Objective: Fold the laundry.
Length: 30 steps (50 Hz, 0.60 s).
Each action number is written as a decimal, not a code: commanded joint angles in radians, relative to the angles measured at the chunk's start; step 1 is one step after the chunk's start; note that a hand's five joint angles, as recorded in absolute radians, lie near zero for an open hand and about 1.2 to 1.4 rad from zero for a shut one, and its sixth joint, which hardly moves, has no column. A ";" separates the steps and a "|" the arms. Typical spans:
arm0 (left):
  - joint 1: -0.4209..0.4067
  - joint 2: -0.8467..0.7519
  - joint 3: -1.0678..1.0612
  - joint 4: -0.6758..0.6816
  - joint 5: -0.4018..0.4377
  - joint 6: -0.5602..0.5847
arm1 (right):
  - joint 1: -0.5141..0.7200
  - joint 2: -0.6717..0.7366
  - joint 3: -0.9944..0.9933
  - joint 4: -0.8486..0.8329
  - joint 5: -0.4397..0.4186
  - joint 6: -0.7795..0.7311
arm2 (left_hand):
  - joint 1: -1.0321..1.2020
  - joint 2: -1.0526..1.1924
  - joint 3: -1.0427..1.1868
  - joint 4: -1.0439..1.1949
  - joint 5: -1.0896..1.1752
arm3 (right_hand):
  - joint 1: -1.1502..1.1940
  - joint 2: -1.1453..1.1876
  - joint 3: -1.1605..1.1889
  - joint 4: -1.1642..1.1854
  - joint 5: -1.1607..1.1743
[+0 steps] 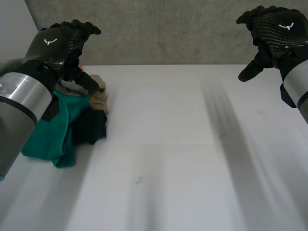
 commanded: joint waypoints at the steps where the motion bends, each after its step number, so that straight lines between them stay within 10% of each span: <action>1: 0.001 -0.003 0.002 0.003 0.000 0.001 | -0.001 0.002 -0.002 0.012 -0.002 -0.002 | -0.102 -0.104 -0.104 -0.104 -0.098 | -0.055 -0.092 -0.100 -0.098 -0.087; 14: 0.019 -0.001 0.000 0.000 -0.005 0.028 | -0.003 0.004 -0.010 0.028 -0.003 -0.028 | -0.095 -0.097 -0.097 -0.097 -0.091 | -0.055 -0.092 -0.100 -0.098 -0.087; 30: 0.361 -0.243 0.074 0.148 -0.006 0.611 | -0.003 0.031 -0.013 0.034 -0.005 -0.065 | -0.077 -0.080 -0.080 -0.080 -0.074 | -0.055 -0.092 -0.100 -0.098 -0.087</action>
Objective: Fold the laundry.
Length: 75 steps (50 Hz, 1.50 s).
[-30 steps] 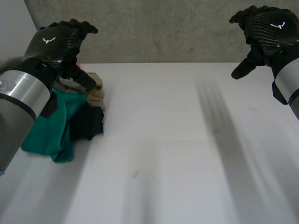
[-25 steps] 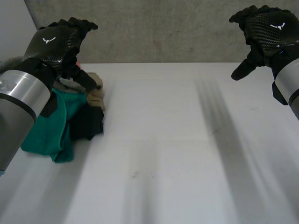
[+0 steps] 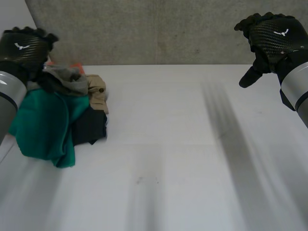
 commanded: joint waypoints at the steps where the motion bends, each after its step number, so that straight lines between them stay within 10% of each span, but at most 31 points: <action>1: 0.159 -0.186 0.082 0.103 -0.001 0.208 | 0.001 0.014 0.000 -0.002 0.000 -0.001 | 0.005 -0.002 -0.002 0.000 -0.019 | -0.016 -0.041 -0.033 -0.057 -0.057; 11: 0.228 -0.449 0.273 0.108 -0.004 0.224 | 0.001 0.036 -0.002 -0.002 0.000 -0.012 | 0.242 0.235 0.235 0.237 0.218 | -0.016 -0.041 -0.033 -0.057 -0.057; 15: 0.245 -0.490 0.332 0.112 -0.001 0.222 | 0.000 0.043 -0.002 -0.002 0.000 -0.017 | 1.198 1.191 1.192 1.194 1.175 | -0.016 -0.041 -0.033 -0.057 -0.057; 30: -0.103 -0.213 0.384 0.249 -0.021 0.184 | -0.011 0.048 -0.014 -0.002 0.000 -0.017 | 1.199 1.192 1.193 1.195 1.176 | -0.016 -0.041 -0.033 -0.057 -0.057; 36: -0.408 -0.246 0.338 0.237 -0.010 0.007 | -0.011 0.034 -0.023 -0.002 0.003 -0.017 | 1.199 1.192 1.193 1.195 1.176 | -0.016 -0.041 -0.033 -0.057 -0.057; 44: -0.566 -0.403 0.303 0.226 0.003 -0.277 | -0.017 0.033 -0.031 -0.005 0.004 -0.017 | 1.199 1.192 1.193 1.195 1.176 | -0.016 -0.041 -0.033 -0.057 -0.057; 47: -0.620 -0.443 0.303 0.201 0.016 -0.349 | -0.025 0.033 -0.031 -0.005 0.004 -0.018 | 0.459 0.451 0.452 0.454 0.435 | -0.016 -0.041 -0.033 -0.057 -0.057; 51: -0.634 -0.443 0.300 0.168 0.046 -0.365 | -0.051 0.034 -0.034 -0.002 0.004 -0.037 | 0.017 0.010 0.011 0.013 -0.006 | -0.016 -0.041 -0.033 -0.057 -0.057; 75: -0.428 -0.108 -0.076 -0.050 0.029 -0.270 | 0.041 0.201 -0.045 0.363 0.003 -0.340 | 0.155 0.147 0.148 0.150 0.131 | -0.016 -0.041 -0.033 -0.057 -0.057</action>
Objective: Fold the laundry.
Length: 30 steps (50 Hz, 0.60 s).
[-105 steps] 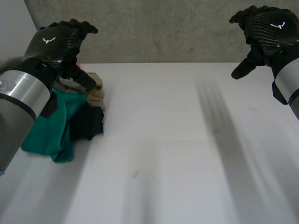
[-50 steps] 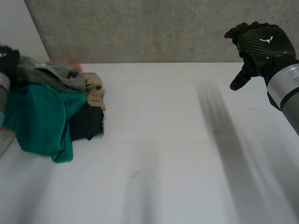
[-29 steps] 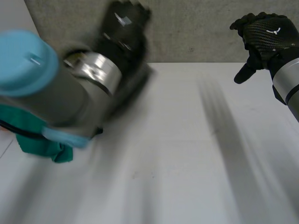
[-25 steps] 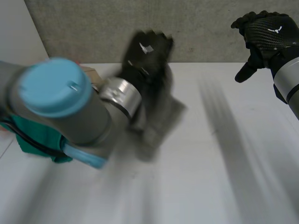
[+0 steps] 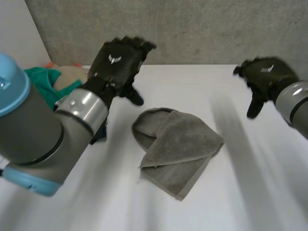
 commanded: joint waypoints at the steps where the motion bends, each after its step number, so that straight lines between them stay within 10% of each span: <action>1: 0.003 -0.008 -0.127 -0.135 -0.011 0.021 | 0.088 0.063 0.029 0.092 0.007 -0.112 | 0.135 0.128 0.124 0.131 0.133 | -0.016 -0.041 -0.033 -0.057 -0.057; 16: -0.037 -0.191 -0.083 -0.229 -0.015 -0.275 | 0.018 0.189 0.114 -0.084 -0.021 -0.041 | 0.190 0.184 0.180 0.187 0.189 | -0.005 -0.031 -0.023 -0.047 -0.047; 30: -0.046 -0.353 0.037 -0.224 -0.060 -0.315 | -0.073 0.310 0.114 -0.091 -0.278 0.287 | 0.404 0.398 0.394 0.401 0.403 | -0.003 -0.028 -0.020 -0.044 -0.044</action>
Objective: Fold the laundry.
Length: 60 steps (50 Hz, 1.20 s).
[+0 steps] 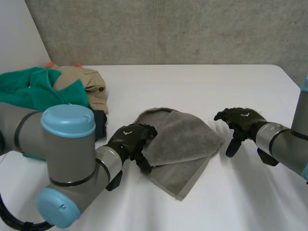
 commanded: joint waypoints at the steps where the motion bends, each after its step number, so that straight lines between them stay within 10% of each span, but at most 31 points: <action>1: -0.003 -0.085 0.073 0.001 -0.021 -0.014 | -0.006 0.081 -0.005 -0.002 -0.111 0.105 | 0.278 0.282 0.281 0.281 0.278 | -0.002 -0.028 -0.020 -0.043 -0.044; 7: -0.004 -0.137 0.130 0.004 -0.019 -0.014 | 0.003 0.167 -0.043 -0.021 -0.133 0.148 | 0.932 0.936 0.935 0.935 0.933 | 0.173 0.147 0.155 0.132 0.132; 12: -0.003 -0.131 0.173 -0.003 -0.022 0.000 | 0.000 0.181 -0.089 -0.041 -0.130 0.237 | 1.011 1.016 1.015 1.014 1.012 | 1.194 1.168 1.176 1.153 1.152; 29: -0.001 0.355 0.188 -0.028 -0.027 0.371 | -0.074 -0.310 -0.180 -0.043 -0.079 -0.033 | 1.011 1.016 1.015 1.014 1.012 | 1.206 1.180 1.188 1.165 1.165; 45: -0.024 0.214 0.157 -0.008 -0.082 0.388 | 0.141 -0.096 -0.229 -0.146 -0.099 -0.320 | 1.011 1.016 1.015 1.014 1.012 | 1.206 1.180 1.188 1.165 1.165; 47: -0.036 0.191 0.156 -0.008 -0.083 0.388 | 0.147 -0.033 -0.237 -0.138 -0.099 -0.386 | 1.011 1.016 1.015 1.014 1.012 | 0.892 0.867 0.875 0.851 0.851; 49: -0.038 0.190 0.154 -0.008 -0.085 0.389 | 0.149 -0.013 -0.251 -0.137 -0.076 -0.438 | 1.011 1.016 1.015 1.014 1.012 | -0.016 -0.041 -0.033 -0.057 -0.057; 60: -0.036 0.273 0.156 -0.005 -0.090 0.492 | -0.026 -0.164 -0.240 -0.083 -0.008 -0.113 | 1.011 1.016 1.015 1.014 1.012 | -0.016 -0.041 -0.033 -0.057 -0.057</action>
